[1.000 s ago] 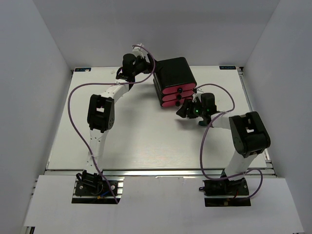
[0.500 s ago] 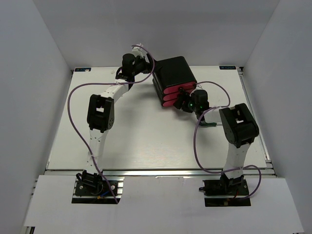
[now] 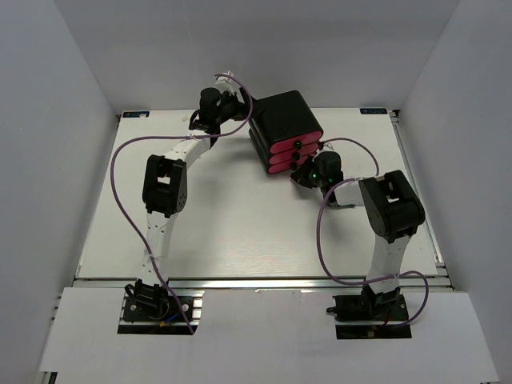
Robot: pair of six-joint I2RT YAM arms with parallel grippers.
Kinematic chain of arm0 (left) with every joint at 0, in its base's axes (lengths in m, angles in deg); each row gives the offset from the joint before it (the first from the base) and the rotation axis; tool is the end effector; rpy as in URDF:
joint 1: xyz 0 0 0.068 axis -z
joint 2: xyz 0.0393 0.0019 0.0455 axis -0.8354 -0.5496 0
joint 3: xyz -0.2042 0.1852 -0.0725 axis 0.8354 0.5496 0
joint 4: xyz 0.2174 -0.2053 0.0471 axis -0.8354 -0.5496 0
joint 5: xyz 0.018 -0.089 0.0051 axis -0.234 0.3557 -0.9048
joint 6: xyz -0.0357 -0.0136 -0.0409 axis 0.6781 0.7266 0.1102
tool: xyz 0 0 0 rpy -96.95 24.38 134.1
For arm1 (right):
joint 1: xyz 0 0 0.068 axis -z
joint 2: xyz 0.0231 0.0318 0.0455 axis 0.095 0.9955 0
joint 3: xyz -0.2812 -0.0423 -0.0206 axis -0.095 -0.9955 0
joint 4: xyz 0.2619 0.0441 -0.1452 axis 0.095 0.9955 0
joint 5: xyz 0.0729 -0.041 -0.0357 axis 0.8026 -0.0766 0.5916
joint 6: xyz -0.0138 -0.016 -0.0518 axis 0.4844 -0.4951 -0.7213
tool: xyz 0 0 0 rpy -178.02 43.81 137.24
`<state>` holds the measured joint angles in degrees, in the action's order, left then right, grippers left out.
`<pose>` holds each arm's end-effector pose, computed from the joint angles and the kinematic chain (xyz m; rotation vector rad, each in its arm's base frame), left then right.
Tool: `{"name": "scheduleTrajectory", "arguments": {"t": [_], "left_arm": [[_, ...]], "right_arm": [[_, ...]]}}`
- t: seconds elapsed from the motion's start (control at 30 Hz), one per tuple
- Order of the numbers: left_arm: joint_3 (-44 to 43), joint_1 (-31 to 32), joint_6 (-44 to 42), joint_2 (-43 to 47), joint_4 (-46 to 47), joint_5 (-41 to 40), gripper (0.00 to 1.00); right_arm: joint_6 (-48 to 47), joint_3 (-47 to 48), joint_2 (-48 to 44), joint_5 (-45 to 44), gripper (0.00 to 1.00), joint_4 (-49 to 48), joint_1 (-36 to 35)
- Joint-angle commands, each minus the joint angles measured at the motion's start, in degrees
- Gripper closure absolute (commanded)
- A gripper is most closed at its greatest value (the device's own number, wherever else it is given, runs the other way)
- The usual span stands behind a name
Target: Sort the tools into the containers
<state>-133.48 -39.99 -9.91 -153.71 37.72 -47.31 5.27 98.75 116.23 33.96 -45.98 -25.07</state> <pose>0.5924 -0.1962 0.2258 0.1546 1.7933 -1.0191 0.3997 0.1477 0.1067 0.1855 2.0760 0.7216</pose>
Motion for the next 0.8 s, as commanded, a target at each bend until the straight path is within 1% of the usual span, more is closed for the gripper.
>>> {"name": "scheduleTrajectory", "arguments": {"t": [0.0,0.03,0.1,0.13,0.17,0.27,0.43,0.6,0.7,0.77], "left_arm": [[0.1,-0.2,-0.8,2.5,-2.9,0.8,0.11],[0.2,-0.2,-0.8,2.5,-2.9,0.8,0.11],[0.3,-0.2,-0.8,2.5,-2.8,1.0,0.11],[0.3,-0.1,-0.7,2.5,-2.7,1.1,0.11],[0.4,-0.2,-0.6,2.5,-2.7,1.1,0.11],[0.6,-0.2,-0.5,2.6,-2.6,1.1,0.11],[1.1,-0.2,-0.5,3.3,-2.5,0.9,0.11],[2.1,-0.2,-0.7,3.7,-2.5,0.7,0.11],[2.3,-0.2,-0.6,3.6,-2.4,0.7,0.11],[2.3,-0.2,-0.5,3.6,-2.2,0.8,0.11]], "right_arm": [[0.0,-3.9,-5.4,-1.4,0.86,-4.5,0.1],[0.1,-4.7,-6.0,-1.5,0.85,-4.5,0.1],[0.3,-6.6,-7.1,-1.7,0.67,-5.5,0.2],[0.5,-6.8,-7.2,-1.8,0.49,-5.8,0.4],[0.5,-6.7,-7.1,-2.0,0.43,-6.1,0.4],[0.3,-4.1,-5.5,-2.2,0.35,-6.1,0.4],[1.8,2.3,-1.1,-4.3,0.32,-4.1,0.7],[3.8,3.9,1.2,-6.0,0.35,-6.4,0.9],[3.8,5.1,1.9,-6.0,0.42,-6.1,0.9],[3.1,5.0,1.9,-5.8,0.50,-6.6,0.9]]}}
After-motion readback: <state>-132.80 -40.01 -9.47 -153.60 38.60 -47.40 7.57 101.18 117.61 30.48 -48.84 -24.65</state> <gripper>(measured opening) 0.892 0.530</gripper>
